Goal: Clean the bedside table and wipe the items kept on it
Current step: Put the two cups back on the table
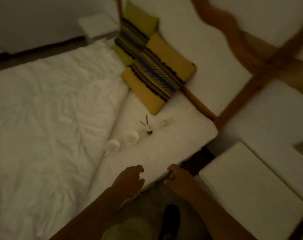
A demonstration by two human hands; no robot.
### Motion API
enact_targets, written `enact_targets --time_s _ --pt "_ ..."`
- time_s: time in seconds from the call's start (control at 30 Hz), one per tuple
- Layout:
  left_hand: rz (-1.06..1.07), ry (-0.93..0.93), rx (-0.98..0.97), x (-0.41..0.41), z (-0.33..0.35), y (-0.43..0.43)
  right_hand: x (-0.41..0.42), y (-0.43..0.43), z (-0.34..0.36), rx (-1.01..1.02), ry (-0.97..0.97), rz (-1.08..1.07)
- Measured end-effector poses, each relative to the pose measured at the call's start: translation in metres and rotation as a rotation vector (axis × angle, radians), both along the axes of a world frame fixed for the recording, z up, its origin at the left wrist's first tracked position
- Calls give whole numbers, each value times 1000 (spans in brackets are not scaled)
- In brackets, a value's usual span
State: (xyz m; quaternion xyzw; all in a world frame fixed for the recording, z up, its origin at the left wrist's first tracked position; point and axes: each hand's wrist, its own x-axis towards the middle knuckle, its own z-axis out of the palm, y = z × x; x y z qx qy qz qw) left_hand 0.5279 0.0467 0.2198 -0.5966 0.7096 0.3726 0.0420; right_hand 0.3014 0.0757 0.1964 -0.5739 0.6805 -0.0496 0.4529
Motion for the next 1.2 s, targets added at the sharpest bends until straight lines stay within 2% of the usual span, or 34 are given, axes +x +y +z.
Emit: enact_targets --time_s 0.13,0.27,0.4,0.5,0.63,0.93,1.07,1.2 --pt "213 -24 6 29 -39 -11 24 -57 -35 -18 -52 178" --pt "454 -13 1 55 -96 -32 58 -100 -81 -114 -67 254" --pt "571 0 -44 70 -156 -60 87 -141 -134 -183 -21 230" --pt "651 39 -159 79 -197 -84 102 -172 -175 -296 43 225" --pt "639 -3 -346 88 -237 -119 117 -210 -221 -408 143 252" --pt "634 -12 -391 93 -293 -161 137 -257 -275 -435 76 247" --pt "664 -21 -400 97 -296 -165 134 -256 -277 -448 69 200" --pt "598 -46 -371 85 -280 -158 121 -230 -268 -443 49 95"
